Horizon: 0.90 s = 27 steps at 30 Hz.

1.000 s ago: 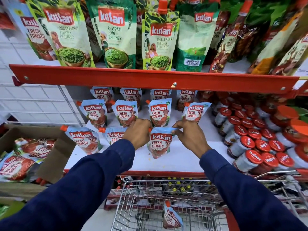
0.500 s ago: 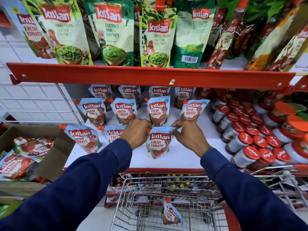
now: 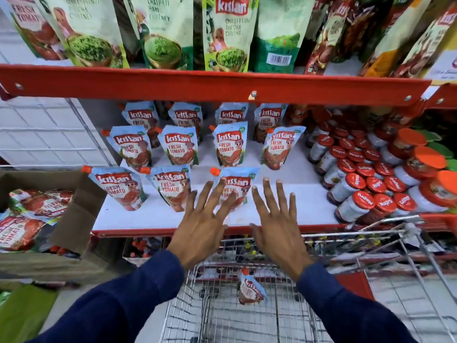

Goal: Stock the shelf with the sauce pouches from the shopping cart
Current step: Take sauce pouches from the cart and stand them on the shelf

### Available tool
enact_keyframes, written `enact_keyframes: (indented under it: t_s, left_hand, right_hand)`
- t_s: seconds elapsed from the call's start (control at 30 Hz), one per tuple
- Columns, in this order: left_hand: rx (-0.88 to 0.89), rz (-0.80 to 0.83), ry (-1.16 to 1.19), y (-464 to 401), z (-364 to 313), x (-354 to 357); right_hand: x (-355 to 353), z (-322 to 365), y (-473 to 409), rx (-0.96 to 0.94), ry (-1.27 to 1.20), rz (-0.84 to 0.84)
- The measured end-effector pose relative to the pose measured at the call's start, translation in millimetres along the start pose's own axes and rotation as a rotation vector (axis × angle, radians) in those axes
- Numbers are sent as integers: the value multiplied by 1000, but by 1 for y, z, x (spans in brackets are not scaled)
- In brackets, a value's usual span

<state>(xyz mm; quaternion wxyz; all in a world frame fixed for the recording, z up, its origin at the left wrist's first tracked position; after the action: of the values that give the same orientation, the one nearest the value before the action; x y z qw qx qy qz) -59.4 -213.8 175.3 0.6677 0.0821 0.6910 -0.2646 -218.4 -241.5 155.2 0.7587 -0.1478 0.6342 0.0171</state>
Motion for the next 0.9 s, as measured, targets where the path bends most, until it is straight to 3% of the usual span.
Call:
enact_keyframes:
  t_s: [0.33, 0.5, 0.9]
  left_hand:
    - [62, 471, 230, 102, -65, 166]
    - [84, 711, 296, 107, -81, 226]
    - [47, 685, 396, 44, -95, 274]
  right_hand:
    - [108, -30, 118, 197, 187, 339]
    - [174, -54, 157, 361, 106, 666]
    - [231, -85, 150, 494, -44, 653]
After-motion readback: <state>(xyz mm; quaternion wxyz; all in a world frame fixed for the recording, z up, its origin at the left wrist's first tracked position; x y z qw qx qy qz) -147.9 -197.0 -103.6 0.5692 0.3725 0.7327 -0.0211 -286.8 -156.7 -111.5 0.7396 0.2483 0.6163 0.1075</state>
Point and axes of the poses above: each hand's wrist, its own y-axis away from the middle knuckle, its own x-axis out of the palm, z = x × y, the point moved 7 cm from there along -y, towards the middle knuckle, and after that the axes turned 10 degrees about x, right-handed, at the moved point
